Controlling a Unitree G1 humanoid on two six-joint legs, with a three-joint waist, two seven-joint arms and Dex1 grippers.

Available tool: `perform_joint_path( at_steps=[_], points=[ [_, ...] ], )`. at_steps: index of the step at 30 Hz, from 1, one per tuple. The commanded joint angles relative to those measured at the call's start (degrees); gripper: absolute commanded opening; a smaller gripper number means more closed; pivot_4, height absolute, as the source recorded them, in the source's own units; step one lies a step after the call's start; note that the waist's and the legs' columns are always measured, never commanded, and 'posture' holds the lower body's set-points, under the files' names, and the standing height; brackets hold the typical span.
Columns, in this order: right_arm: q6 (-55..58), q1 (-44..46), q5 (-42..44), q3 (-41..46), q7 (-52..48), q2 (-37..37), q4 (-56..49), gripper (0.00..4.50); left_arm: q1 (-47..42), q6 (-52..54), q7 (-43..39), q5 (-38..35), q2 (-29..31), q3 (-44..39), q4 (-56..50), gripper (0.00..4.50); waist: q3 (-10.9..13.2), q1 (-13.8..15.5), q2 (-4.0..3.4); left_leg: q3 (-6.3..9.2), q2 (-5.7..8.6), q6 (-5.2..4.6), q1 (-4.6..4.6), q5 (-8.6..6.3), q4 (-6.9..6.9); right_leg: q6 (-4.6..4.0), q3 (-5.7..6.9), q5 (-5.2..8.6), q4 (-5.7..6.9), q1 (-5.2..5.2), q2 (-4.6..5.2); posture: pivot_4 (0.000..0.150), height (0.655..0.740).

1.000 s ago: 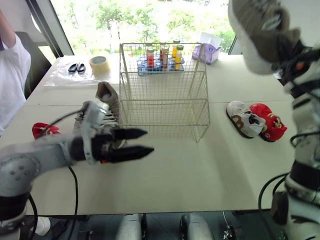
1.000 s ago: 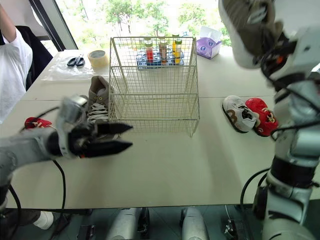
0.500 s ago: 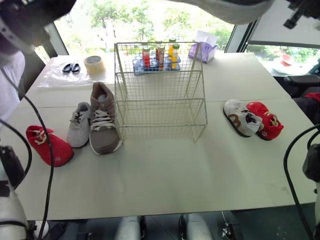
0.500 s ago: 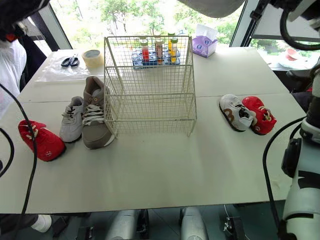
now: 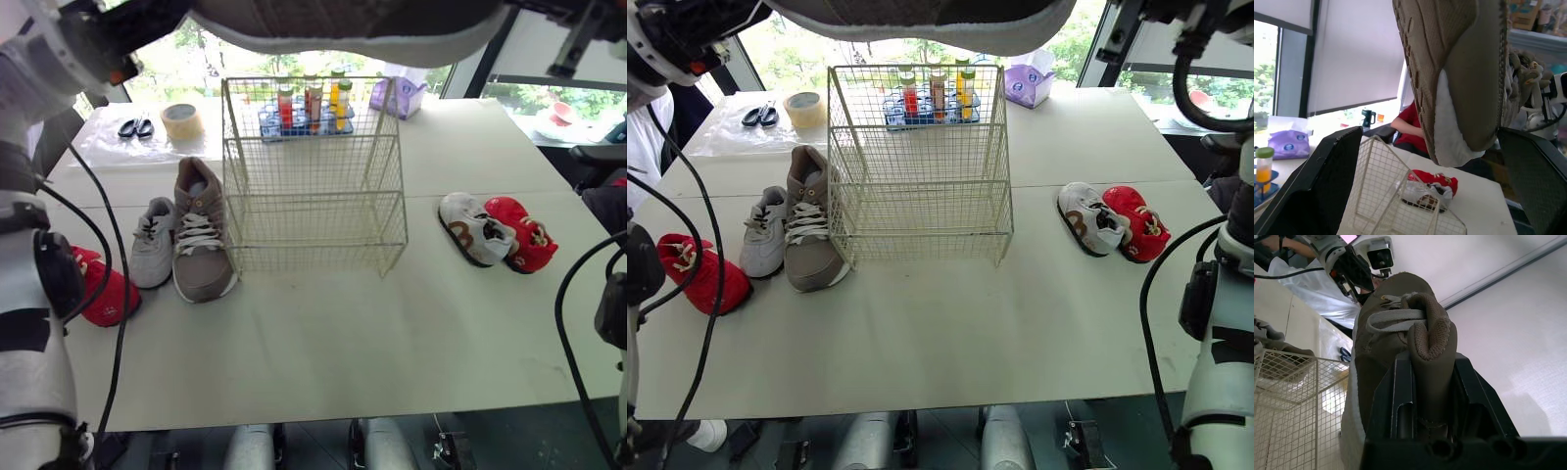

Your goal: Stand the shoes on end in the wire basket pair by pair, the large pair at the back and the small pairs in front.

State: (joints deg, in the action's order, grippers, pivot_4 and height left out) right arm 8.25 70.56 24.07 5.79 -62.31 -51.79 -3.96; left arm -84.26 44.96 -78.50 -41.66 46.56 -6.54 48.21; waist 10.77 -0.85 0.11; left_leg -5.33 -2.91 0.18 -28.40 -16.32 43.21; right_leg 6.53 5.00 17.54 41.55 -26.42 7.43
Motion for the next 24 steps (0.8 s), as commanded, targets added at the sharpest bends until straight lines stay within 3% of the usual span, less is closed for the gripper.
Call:
perform_joint_path(
  at_steps=[1, 9, 13, 17, 19, 22, 24],
  points=[
    [-0.3, 0.1, 1.3, 2.0, 1.1, 0.4, -3.0, 0.69, -3.0, 1.3, -1.7, -0.3, -0.3, -2.8, -2.5, 4.50, 0.0, 0.0, 0.00, 0.00, 0.00, 0.00, 0.00, 0.00, 0.00, 0.00, 0.00, 0.00, 0.01, 0.00, 0.00, 0.150, 0.6675],
    [-0.8, -1.5, 0.8, 1.9, 0.0, 0.5, -4.7, 0.69, -8.1, -2.3, -6.8, 6.4, 0.3, -2.0, 7.1, 4.50, 0.0, 0.0, 0.00, -0.03, 0.01, 0.01, 0.02, 0.01, 0.00, 0.00, 0.00, 0.00, 0.08, -0.03, 0.01, 0.150, 0.6675],
    [0.3, -2.3, 1.3, 1.9, 0.6, 1.0, -5.8, 0.64, -7.0, -0.8, -12.4, 8.4, -0.1, -0.4, 5.5, 2.75, 0.0, -0.1, 0.01, -0.03, 0.00, 0.01, 0.01, 0.01, 0.01, 0.00, 0.00, 0.00, 0.09, -0.03, 0.02, 0.150, 0.6675],
    [1.6, -3.4, 1.6, 2.6, 1.9, 1.0, -6.4, 0.64, -4.5, 1.5, -10.9, 8.0, -0.8, -2.3, 2.6, 1.13, 0.0, 0.0, 0.01, -0.02, 0.00, 0.01, 0.03, 0.01, 0.03, 0.00, 0.00, 0.00, 0.15, -0.03, 0.04, 0.150, 0.6675],
    [2.8, -4.2, 2.0, 3.0, 2.9, 1.2, -7.1, 0.64, -2.7, 3.5, -8.5, 6.8, -1.3, -4.1, 0.0, 0.87, 0.0, 0.0, 0.01, -0.02, 0.00, 0.01, 0.04, 0.01, 0.06, 0.00, 0.00, 0.00, 0.19, -0.03, 0.07, 0.150, 0.6675],
    [8.9, -5.8, 4.1, 6.0, 7.6, 1.2, -6.1, 1.65, 0.9, 9.8, -0.3, 1.2, -3.6, -11.3, -6.4, 0.85, 0.0, 0.1, 0.02, -0.01, 0.04, 0.00, 0.05, 0.02, 0.12, 0.00, 0.00, 0.00, 0.30, -0.03, 0.18, 0.150, 0.6675],
    [12.4, -7.0, 6.7, 11.1, 11.9, 1.5, -2.3, 2.73, 4.7, 12.8, 7.8, -3.2, -6.6, -17.5, -12.0, 0.85, 0.0, 0.3, 0.06, 0.03, 0.05, 0.00, 0.03, 0.02, 0.18, 0.01, 0.01, 0.00, 0.39, -0.02, 0.20, 0.150, 0.6675]
  ],
)
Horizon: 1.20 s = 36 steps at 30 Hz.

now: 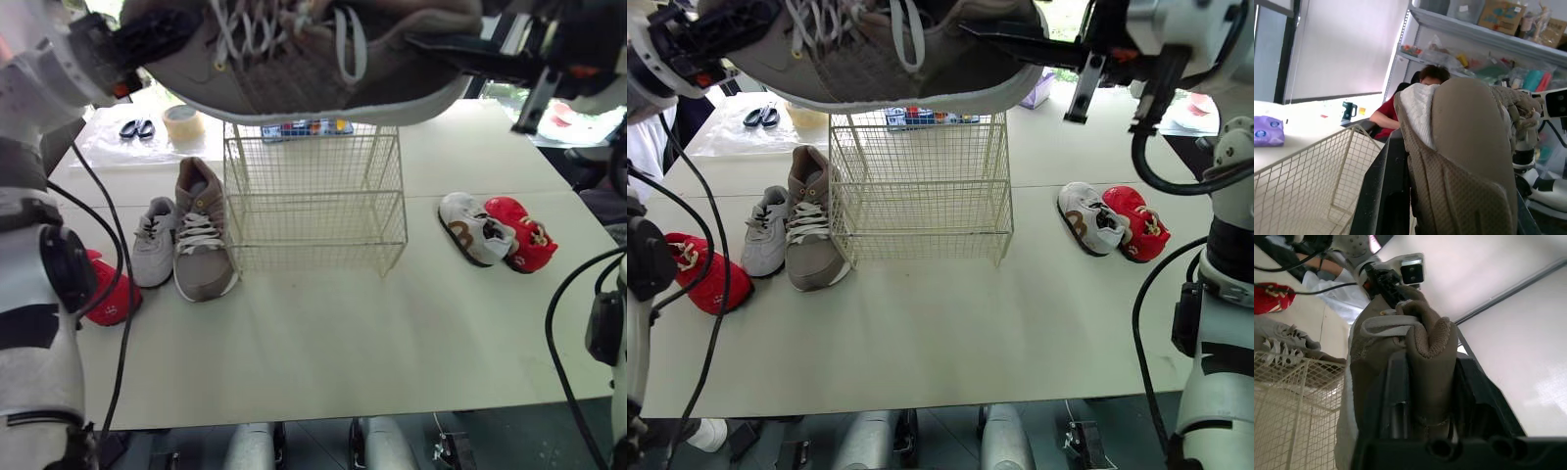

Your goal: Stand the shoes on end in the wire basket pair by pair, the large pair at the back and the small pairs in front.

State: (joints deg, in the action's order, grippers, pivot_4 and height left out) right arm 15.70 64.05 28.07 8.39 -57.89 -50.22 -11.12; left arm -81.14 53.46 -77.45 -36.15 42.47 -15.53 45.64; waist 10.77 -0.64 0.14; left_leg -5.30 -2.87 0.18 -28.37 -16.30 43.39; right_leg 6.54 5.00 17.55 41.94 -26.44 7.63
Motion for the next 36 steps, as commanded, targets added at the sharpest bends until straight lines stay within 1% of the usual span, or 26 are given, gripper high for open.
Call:
perform_joint_path(
  at_steps=[1, 2, 3, 4, 5, 6, 7, 9, 12, 13, 15, 17, 23, 31, 36],
  points=[
    [6.1, -1.1, 4.0, 11.0, 9.4, 0.0, 6.5, 3.17, 3.3, 5.9, 10.9, -10.9, -4.2, -11.6, -12.2, 0.85, 0.0, 0.1, 0.04, 0.07, -0.02, 0.00, 0.01, 0.00, 0.06, 0.00, 0.01, 0.00, 0.01, 0.05, 0.02, 0.150, 0.6675],
    [8.3, -2.4, 6.5, 15.3, 12.4, 0.7, 9.0, 3.68, 6.2, 6.1, 16.5, -13.3, -7.1, -15.2, -16.5, 0.85, 0.0, 0.1, 0.05, 0.09, -0.01, 0.00, -0.01, 0.00, 0.15, 0.00, 0.02, 0.00, 0.04, 0.07, 0.03, 0.150, 0.6675],
    [11.3, -4.6, 10.1, 20.5, 16.0, 1.8, 11.2, 4.27, 9.4, 5.8, 23.6, -16.5, -11.2, -19.6, -21.6, 0.85, -0.1, 0.2, 0.18, 0.10, -0.01, 0.00, 0.00, 0.00, 0.19, 0.00, 0.02, 0.00, 0.04, 0.11, 0.03, 0.150, 0.6675],
    [15.9, -8.9, 16.9, 25.9, 19.7, 4.9, 11.3, 4.45, 13.1, 4.8, 31.3, -20.7, -16.9, -23.4, -28.3, 0.85, -0.1, 0.2, 0.26, 0.22, -0.02, 0.00, 0.05, 0.00, 0.22, 0.00, 0.03, 0.00, 0.04, 0.24, 0.05, 0.150, 0.6675],
    [19.3, -12.0, 21.8, 29.6, 22.4, 7.2, 11.1, 4.45, 15.7, 4.1, 37.1, -24.0, -21.0, -26.0, -33.2, 0.85, -0.2, 0.4, 0.48, 0.39, -0.06, -0.01, 0.06, -0.01, 0.32, 0.00, 0.06, 0.00, 0.08, 0.35, 0.07, 0.150, 0.6675],
    [22.6, -16.3, 27.0, 31.3, 23.9, 10.0, 8.9, 4.45, 18.1, 2.9, 42.8, -27.1, -25.6, -27.3, -38.6, 0.85, -0.2, 0.5, 0.58, 0.57, -0.13, -0.01, 0.15, -0.01, 0.27, -0.01, 0.17, -0.01, 0.07, 0.62, 0.05, 0.150, 0.6675],
    [24.8, -18.9, 30.2, 32.0, 24.8, 11.8, 7.2, 4.45, 19.7, 2.1, 46.7, -29.4, -28.4, -27.8, -42.2, 0.85, -0.1, 0.6, 0.57, 0.65, -0.14, -0.02, 0.33, -0.02, 0.38, -0.01, 0.24, -0.01, 0.02, 0.83, 0.07, 0.150, 0.6675],
    [26.4, -22.3, 32.7, 31.4, 27.3, 14.2, 4.2, 4.45, 21.7, 0.3, 53.0, -32.8, -32.5, -27.4, -47.5, 0.85, 0.0, 0.2, 0.39, 0.63, -0.10, -0.02, 0.39, -0.02, 0.37, -0.01, 0.23, -0.01, 0.04, 0.86, 0.06, 0.150, 0.6675],
    [29.8, -24.4, 38.7, 26.6, 30.0, 19.3, -1.2, 4.45, 24.3, -3.6, 59.9, -35.8, -39.5, -24.3, -53.3, 0.85, 0.1, 0.0, 0.11, 0.51, 0.02, -0.02, 0.35, -0.01, 0.46, -0.02, 0.09, -0.01, 0.30, 0.65, 0.06, 0.150, 0.6675],
    [30.4, -24.4, 40.1, 25.4, 30.7, 20.2, -2.2, 4.45, 24.8, -4.3, 61.1, -36.4, -40.4, -23.3, -54.2, 0.85, 0.1, 0.0, 0.11, 0.48, 0.03, -0.02, 0.37, -0.01, 0.43, -0.02, 0.06, -0.01, 0.29, 0.63, 0.04, 0.150, 0.6675],
    [30.6, -22.6, 41.4, 21.5, 32.0, 22.7, -3.7, 4.45, 26.7, -5.8, 60.7, -36.3, -42.1, -20.2, -55.8, 0.85, 0.0, -0.1, 0.13, 0.48, 0.02, -0.03, 0.38, -0.02, 0.40, -0.02, 0.06, -0.01, 0.24, 0.65, -0.01, 0.150, 0.6675],
    [30.2, -20.7, 40.5, 17.5, 32.3, 24.3, -4.1, 4.45, 27.8, -8.3, 61.3, -36.3, -43.5, -18.3, -56.0, 0.85, 0.0, 0.0, 0.12, 0.38, 0.06, -0.04, 0.41, -0.02, 0.43, -0.02, 0.07, -0.01, 0.24, 0.70, -0.04, 0.150, 0.6675],
    [28.1, -15.6, 39.7, 12.2, 31.0, 26.3, -1.3, 4.45, 31.5, -11.2, 63.1, -37.4, -44.3, -13.1, -58.6, 0.85, 0.0, 0.3, 0.15, 0.40, 0.08, -0.13, 0.27, -0.08, 0.54, -0.02, 0.13, -0.01, 0.16, 0.70, -0.05, 0.150, 0.6675],
    [23.9, -10.9, 36.8, 9.7, 29.1, 28.9, 4.1, 4.45, 37.4, -12.6, 63.0, -40.8, -44.0, -9.4, -60.0, 0.85, 0.0, 0.2, 0.17, 0.45, 0.09, -0.14, 0.19, -0.08, 0.57, -0.02, 0.20, -0.01, 0.14, 0.69, -0.06, 0.150, 0.6675],
    [23.9, -8.2, 41.2, 11.4, 31.0, 31.3, 5.1, 4.45, 41.1, -14.5, 62.6, -38.3, -43.2, -6.5, -59.4, 0.85, 0.0, 0.1, 0.17, 0.45, 0.08, -0.14, 0.20, -0.08, 0.55, -0.02, 0.20, -0.01, 0.15, 0.68, -0.06, 0.150, 0.6675]
  ],
)
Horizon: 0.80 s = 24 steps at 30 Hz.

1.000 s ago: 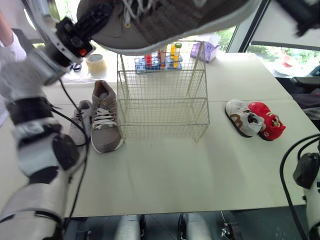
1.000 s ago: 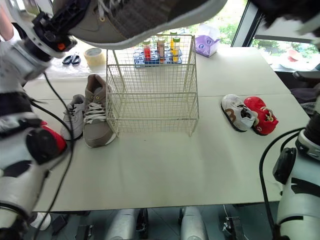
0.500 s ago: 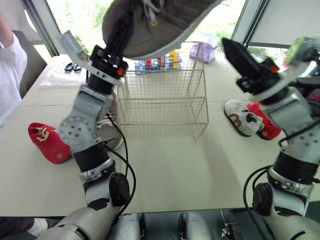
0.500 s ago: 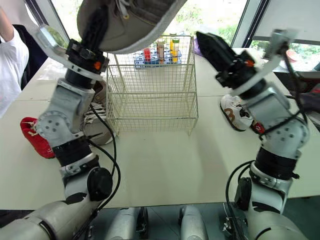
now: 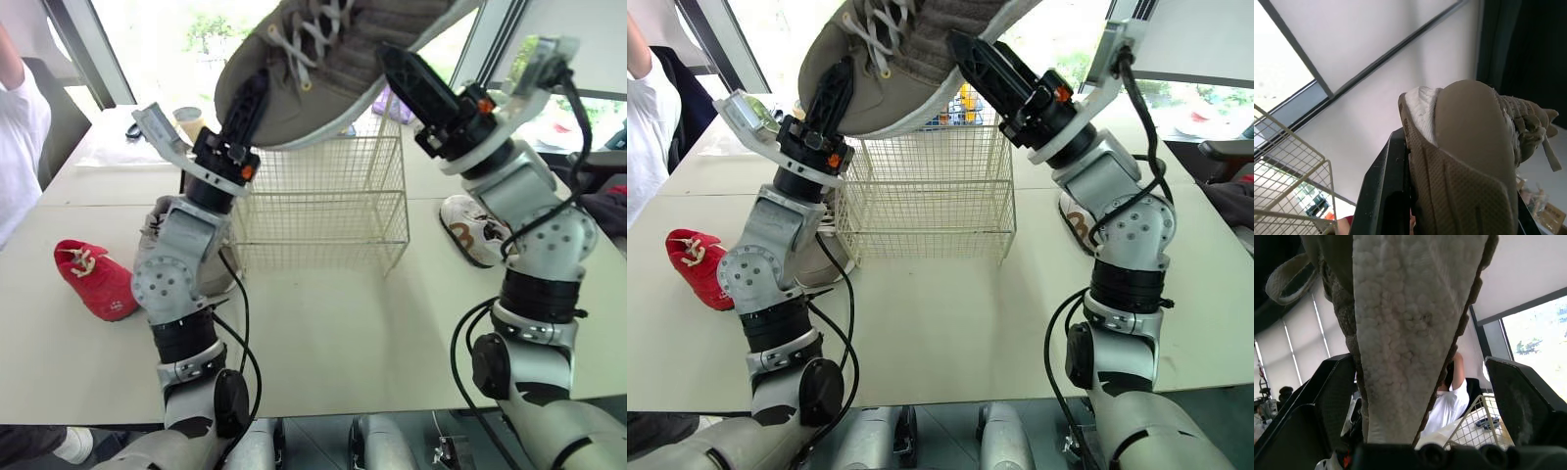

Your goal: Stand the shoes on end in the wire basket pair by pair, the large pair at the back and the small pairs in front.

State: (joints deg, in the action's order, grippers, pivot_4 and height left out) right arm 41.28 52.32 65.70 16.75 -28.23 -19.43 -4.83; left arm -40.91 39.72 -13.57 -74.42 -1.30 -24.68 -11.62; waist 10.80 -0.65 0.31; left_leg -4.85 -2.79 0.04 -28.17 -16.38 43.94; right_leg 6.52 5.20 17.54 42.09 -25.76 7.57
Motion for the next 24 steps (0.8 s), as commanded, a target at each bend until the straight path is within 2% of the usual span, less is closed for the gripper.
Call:
perform_joint_path(
  at_steps=[1, 2, 3, 4, 7, 9, 10, 13, 17, 18, 20, 21, 24],
  points=[
    [-1.5, 3.8, 4.1, 3.2, 1.6, 0.6, -1.3, 4.45, 1.3, -1.1, -1.3, 0.0, 0.6, 3.2, -2.3, 0.85, 0.0, 0.2, 0.00, 0.00, 0.00, 0.00, -0.03, 0.00, 0.00, 0.00, 0.00, 0.00, 0.00, -0.02, 0.00, 0.150, 0.6675],
    [-1.4, 3.9, 4.5, 3.2, 1.8, 0.6, -1.4, 4.45, 1.6, -1.4, -1.3, 0.0, 0.7, 3.6, -2.4, 0.85, 0.0, 0.3, 0.00, 0.02, 0.00, 0.00, -0.07, 0.00, 0.02, 0.00, 0.03, 0.00, -0.01, -0.02, 0.01, 0.150, 0.6675],
    [-1.3, 4.0, 4.7, 3.2, 2.0, 0.6, -1.6, 4.08, 1.8, -1.8, -1.3, 0.1, 0.8, 4.2, -2.5, 0.85, 0.0, 0.3, 0.04, 0.02, 0.01, 0.00, -0.08, 0.00, 0.04, 0.00, 0.03, 0.00, -0.01, -0.03, 0.02, 0.150, 0.6675],
    [-1.1, 4.1, 5.0, 3.1, 2.1, 0.6, -1.7, 3.93, 1.9, -2.1, -1.2, 0.2, 0.9, 4.6, -2.7, 0.85, 0.0, 0.4, 0.04, 0.04, 0.01, -0.01, -0.12, 0.00, 0.07, 0.00, 0.05, 0.00, -0.03, -0.03, 0.01, 0.150, 0.6675],
    [-0.6, 4.4, 6.1, 3.3, 2.4, 0.4, -2.0, 2.67, 1.7, -3.5, -0.8, 0.9, 1.1, 5.4, -2.2, 0.85, 0.0, 0.4, 0.04, 0.05, 0.02, -0.02, -0.12, -0.01, 0.07, 0.00, 0.07, 0.00, -0.04, -0.03, 0.01, 0.150, 0.6675],
    [-0.3, 4.4, 6.5, 3.3, 2.5, 0.1, -2.5, 1.99, 1.6, -4.1, -0.9, 1.0, 1.4, 5.7, -1.9, 0.85, 0.0, 0.2, 0.04, 0.05, 0.02, -0.02, -0.11, -0.01, 0.05, 0.00, 0.07, 0.00, -0.03, -0.03, 0.01, 0.150, 0.6675],
    [-0.2, 4.5, 6.6, 3.3, 2.7, -0.1, -2.8, 1.84, 1.6, -4.1, -1.1, 1.0, 1.6, 6.0, -1.8, 0.85, 0.0, 0.1, 0.04, 0.05, 0.01, -0.02, -0.11, -0.01, 0.05, 0.00, 0.06, 0.00, -0.03, -0.03, 0.01, 0.150, 0.6675],
    [0.3, 4.5, 6.1, 2.8, 2.5, -1.0, -3.3, 1.81, 1.5, -4.7, -0.5, 2.8, 2.5, 7.1, -1.5, 0.85, 0.0, 0.1, 0.04, 0.04, 0.01, -0.02, -0.11, -0.01, 0.02, 0.00, 0.06, 0.00, -0.03, -0.05, 0.01, 0.150, 0.6675],
    [-0.5, 7.0, 3.6, 2.3, 0.5, -3.5, -1.9, 1.81, 1.4, -4.5, 0.4, 7.6, 6.0, 9.4, -3.1, 2.58, 0.0, 0.1, 0.04, 0.04, 0.01, -0.02, -0.13, -0.01, 0.02, 0.00, 0.07, 0.00, -0.04, -0.07, 0.00, 0.150, 0.6675],
    [-1.3, 8.6, 1.9, 1.9, -1.1, -4.7, -0.5, 1.81, 1.6, -4.9, 1.3, 11.6, 8.1, 10.7, -4.3, 2.98, 0.0, 0.0, 0.02, 0.03, 0.01, -0.02, -0.13, -0.01, 0.02, 0.00, 0.06, 0.00, -0.04, -0.07, 0.01, 0.150, 0.6675],
    [-4.2, 12.8, -3.0, 0.6, -5.7, -7.5, 3.8, 1.81, 2.3, -4.8, 1.8, 19.3, 13.1, 14.3, -7.3, 4.08, 0.0, 0.0, 0.02, 0.00, 0.01, -0.02, -0.19, -0.01, -0.02, 0.00, 0.05, 0.00, -0.02, -0.21, 0.00, 0.150, 0.6675],
    [-6.2, 14.8, -6.2, -0.5, -8.4, -8.9, 6.4, 1.81, 2.7, -4.6, 2.0, 22.6, 15.4, 16.2, -8.9, 4.41, 0.0, -0.1, 0.02, -0.01, 0.01, -0.02, -0.20, -0.01, -0.04, 0.00, 0.05, 0.00, 0.00, -0.26, 0.00, 0.150, 0.6675],
    [-13.5, 21.1, -14.4, -2.2, -15.4, -11.7, 16.8, 1.81, 4.0, -4.6, 4.3, 27.3, 18.2, 18.3, -13.1, 4.41, 0.0, 0.0, 0.02, -0.11, 0.00, -0.02, -0.20, -0.01, -0.18, 0.00, -0.03, 0.00, -0.04, -0.38, 0.00, 0.150, 0.6675]
  ],
)
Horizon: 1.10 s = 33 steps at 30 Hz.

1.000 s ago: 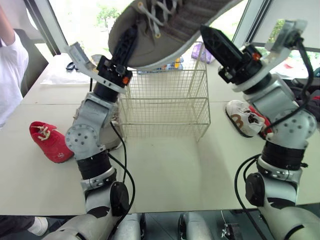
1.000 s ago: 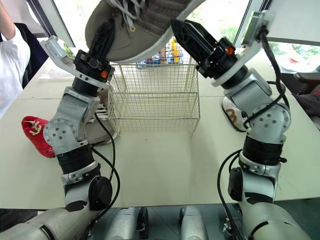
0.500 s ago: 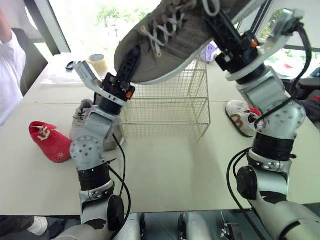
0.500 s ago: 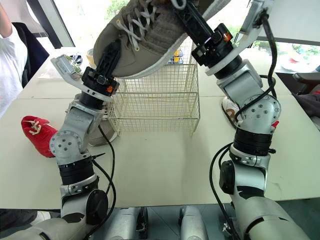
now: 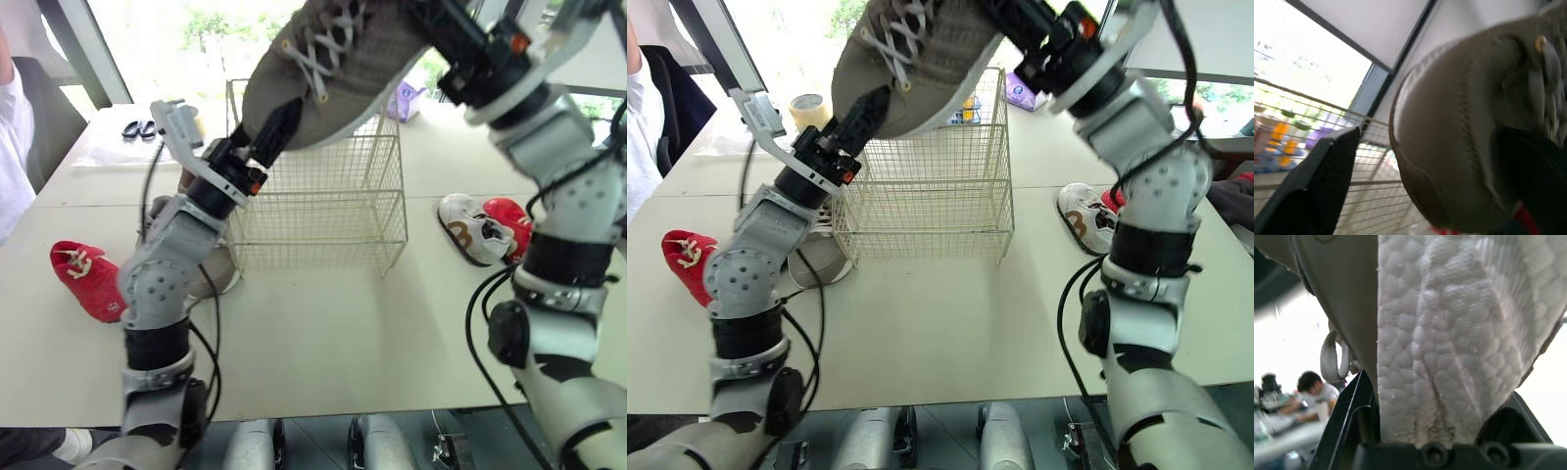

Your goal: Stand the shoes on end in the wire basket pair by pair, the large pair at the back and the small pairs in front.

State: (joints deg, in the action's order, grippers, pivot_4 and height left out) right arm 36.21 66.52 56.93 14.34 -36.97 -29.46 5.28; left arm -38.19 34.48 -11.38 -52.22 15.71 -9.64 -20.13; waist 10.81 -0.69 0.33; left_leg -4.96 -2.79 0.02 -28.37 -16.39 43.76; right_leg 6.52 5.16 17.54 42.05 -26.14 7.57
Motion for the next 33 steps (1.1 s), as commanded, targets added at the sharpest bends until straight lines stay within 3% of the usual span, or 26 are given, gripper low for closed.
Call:
perform_joint_path(
  at_steps=[1, 5, 8, 13, 16, 24, 29, 33],
  points=[
    [-11.3, 10.0, -8.4, -0.2, -9.7, -2.8, 12.4, 1.81, 1.9, 1.5, 3.3, 5.8, 2.1, 3.4, -6.9, 4.41, 0.0, 0.0, 0.00, -0.01, 0.00, 0.00, -0.01, 0.00, -0.01, 0.00, 0.00, 0.00, -0.01, 0.00, 0.00, 0.150, 0.6675],
    [-22.6, 21.5, -19.1, -4.2, -23.3, -6.0, 35.5, 1.81, 4.5, 6.1, 6.2, 4.6, 7.8, -0.4, -14.3, 4.41, 0.0, -0.1, 0.01, -0.09, -0.01, 0.01, -0.08, 0.00, -0.07, -0.01, -0.07, 0.00, 0.00, -0.21, 0.01, 0.150, 0.6675],
    [-29.7, 27.6, -26.8, -7.9, -32.1, -6.9, 48.7, 1.81, 8.4, 9.9, 5.6, -3.1, 13.6, -8.1, -16.9, 4.41, 0.0, -0.5, 0.00, -0.10, -0.03, 0.06, -0.04, 0.04, -0.19, -0.02, -0.08, 0.01, -0.06, -0.22, 0.01, 0.150, 0.6675],
    [-35.3, 32.3, -35.8, -11.3, -41.5, -6.2, 60.5, 1.81, 19.0, 14.8, 3.2, -21.4, 22.7, -17.2, -21.1, 4.41, 0.0, -0.7, -0.03, -0.09, -0.09, 0.16, 0.05, 0.09, -0.41, -0.03, -0.19, 0.01, -0.06, -0.35, 0.07, 0.150, 0.6675],
    [-38.9, 32.9, -40.0, -12.2, -42.8, -4.6, 64.2, 1.81, 24.6, 15.0, 2.6, -27.6, 26.5, -19.4, -22.4, 4.41, 0.1, -0.3, -0.07, -0.10, -0.09, 0.18, -0.02, 0.10, -0.40, -0.04, -0.20, 0.01, -0.04, -0.44, 0.12, 0.150, 0.6675],
    [-43.2, 32.1, -47.3, -12.4, -41.6, -1.9, 68.8, 1.81, 27.7, 11.8, 3.4, -27.9, 28.5, -18.3, -20.5, 4.41, 0.1, -0.1, -0.06, -0.08, -0.04, 0.21, -0.03, 0.09, -0.32, -0.06, -0.15, 0.02, -0.01, -0.37, 0.10, 0.150, 0.6675],
    [-43.7, 30.3, -52.1, -12.7, -35.3, -2.1, 70.9, 1.81, 27.9, 10.9, 3.2, -25.8, 28.5, -16.7, -19.0, 4.41, 0.1, -0.2, -0.06, -0.18, -0.04, 0.22, -0.04, 0.10, -0.33, -0.06, -0.15, 0.02, 0.00, -0.38, 0.09, 0.150, 0.6675],
    [-44.9, 29.2, -53.9, -11.8, -31.3, -2.3, 71.2, 3.75, 27.6, 10.5, 3.0, -25.1, 28.3, -15.1, -18.7, 4.50, 0.1, -0.2, -0.05, -0.23, -0.05, 0.23, -0.03, 0.11, -0.29, -0.06, -0.15, 0.02, 0.03, -0.37, 0.09, 0.150, 0.6675]
  ],
)
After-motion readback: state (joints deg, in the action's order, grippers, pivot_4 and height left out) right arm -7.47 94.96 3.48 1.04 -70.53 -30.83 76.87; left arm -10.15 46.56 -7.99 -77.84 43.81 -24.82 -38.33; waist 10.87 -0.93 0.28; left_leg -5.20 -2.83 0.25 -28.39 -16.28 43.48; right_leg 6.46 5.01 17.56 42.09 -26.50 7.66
